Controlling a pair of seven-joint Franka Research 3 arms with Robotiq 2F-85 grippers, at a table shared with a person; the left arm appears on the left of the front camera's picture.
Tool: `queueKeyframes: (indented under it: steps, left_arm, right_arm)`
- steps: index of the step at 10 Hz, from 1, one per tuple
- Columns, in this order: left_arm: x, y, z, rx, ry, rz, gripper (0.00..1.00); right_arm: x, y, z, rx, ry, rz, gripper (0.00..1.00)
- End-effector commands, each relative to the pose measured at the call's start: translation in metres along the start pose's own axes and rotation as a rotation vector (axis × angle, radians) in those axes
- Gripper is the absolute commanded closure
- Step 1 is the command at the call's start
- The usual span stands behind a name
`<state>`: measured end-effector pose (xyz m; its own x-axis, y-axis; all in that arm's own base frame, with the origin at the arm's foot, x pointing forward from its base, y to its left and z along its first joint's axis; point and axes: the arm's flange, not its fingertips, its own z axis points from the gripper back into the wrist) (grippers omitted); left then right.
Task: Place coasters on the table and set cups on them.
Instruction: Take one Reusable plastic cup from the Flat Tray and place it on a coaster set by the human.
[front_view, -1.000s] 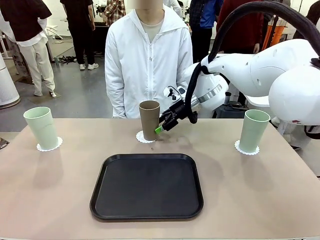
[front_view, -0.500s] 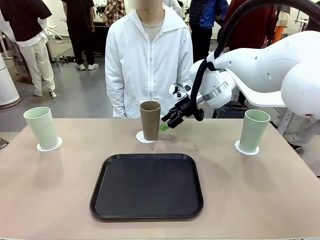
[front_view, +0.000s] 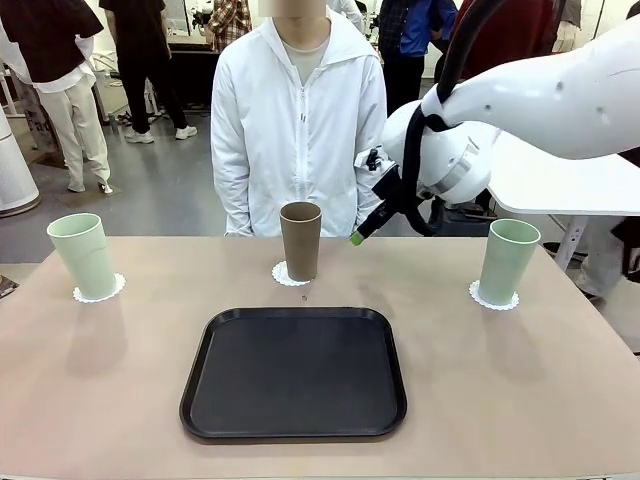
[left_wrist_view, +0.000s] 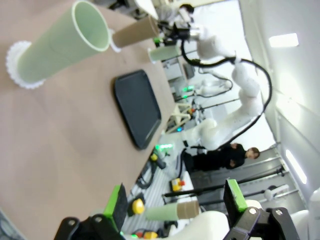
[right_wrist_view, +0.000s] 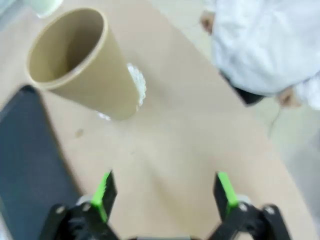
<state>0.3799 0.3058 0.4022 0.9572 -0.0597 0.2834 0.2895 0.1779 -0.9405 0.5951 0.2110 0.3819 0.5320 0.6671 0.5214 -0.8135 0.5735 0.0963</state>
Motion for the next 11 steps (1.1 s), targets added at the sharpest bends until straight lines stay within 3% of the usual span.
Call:
queueKeyframes:
  steps: [1,2,6,9,11]
  left_arm:
    - [0.0,-0.002,0.001,0.008,0.0,0.004,0.0]
    - [0.0,-0.002,0.001,0.008,0.0,0.004,0.0]
    - [0.0,-0.002,0.001,0.008,0.0,0.004,0.0]
    - [0.0,-0.002,0.001,0.008,0.0,0.004,0.0]
    - [0.0,-0.002,0.001,0.008,0.0,0.004,0.0]
  right_arm:
    - [0.016,0.044,0.041,-0.026,0.111,-0.199,0.0]
    - [0.017,0.063,0.058,-0.04,0.121,-0.267,0.0]
    - [0.011,0.132,0.112,-0.249,0.358,-0.479,0.0]
    - [0.018,0.154,0.107,-0.334,0.519,-0.528,0.0]
    - [0.006,0.157,0.113,-0.323,0.462,-0.518,0.0]
